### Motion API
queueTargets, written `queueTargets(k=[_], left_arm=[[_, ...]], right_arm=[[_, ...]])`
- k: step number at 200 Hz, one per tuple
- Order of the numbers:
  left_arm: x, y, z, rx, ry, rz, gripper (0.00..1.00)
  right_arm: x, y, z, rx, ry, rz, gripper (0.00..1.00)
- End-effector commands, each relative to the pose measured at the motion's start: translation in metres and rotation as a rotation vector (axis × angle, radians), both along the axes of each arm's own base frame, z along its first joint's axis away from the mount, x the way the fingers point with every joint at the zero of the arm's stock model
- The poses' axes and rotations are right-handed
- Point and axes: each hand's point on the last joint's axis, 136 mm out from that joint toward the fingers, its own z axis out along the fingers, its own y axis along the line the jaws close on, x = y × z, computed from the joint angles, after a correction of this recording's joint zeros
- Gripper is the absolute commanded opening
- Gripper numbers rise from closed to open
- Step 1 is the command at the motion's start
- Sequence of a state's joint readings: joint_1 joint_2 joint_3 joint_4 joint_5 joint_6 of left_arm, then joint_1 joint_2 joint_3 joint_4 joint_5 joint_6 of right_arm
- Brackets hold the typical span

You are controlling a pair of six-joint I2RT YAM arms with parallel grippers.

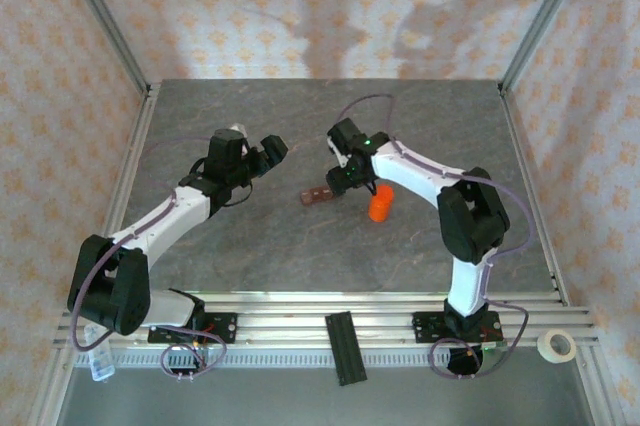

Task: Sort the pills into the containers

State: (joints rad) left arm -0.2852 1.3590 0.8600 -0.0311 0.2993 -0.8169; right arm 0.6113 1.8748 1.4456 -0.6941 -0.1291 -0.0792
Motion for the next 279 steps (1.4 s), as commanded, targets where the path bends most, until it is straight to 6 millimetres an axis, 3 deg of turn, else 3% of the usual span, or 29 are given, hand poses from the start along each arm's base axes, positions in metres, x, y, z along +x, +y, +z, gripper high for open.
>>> queueTargets(k=[1, 25, 80, 165, 279], left_arm=[[-0.011, 0.011, -0.017, 0.176, 0.096, -0.053, 1.00], [-0.021, 0.014, -0.032, 0.330, 0.164, -0.107, 1.00], [-0.036, -0.005, -0.047, 0.587, 0.207, -0.254, 1.00], [-0.043, -0.022, -0.064, 0.671, 0.225, -0.365, 1.00], [-0.052, -0.049, -0.098, 0.803, 0.267, -0.514, 1.00]], right_arm=[[0.005, 0.006, 0.009, 0.129, 0.078, -0.073, 0.75], [0.009, 0.014, -0.002, 0.155, 0.125, -0.069, 0.76], [0.007, 0.023, -0.022, 0.170, 0.183, -0.054, 0.76], [-0.005, 0.018, -0.052, 0.152, 0.240, -0.062, 0.74], [-0.009, 0.009, -0.067, 0.094, 0.246, -0.070, 0.73]])
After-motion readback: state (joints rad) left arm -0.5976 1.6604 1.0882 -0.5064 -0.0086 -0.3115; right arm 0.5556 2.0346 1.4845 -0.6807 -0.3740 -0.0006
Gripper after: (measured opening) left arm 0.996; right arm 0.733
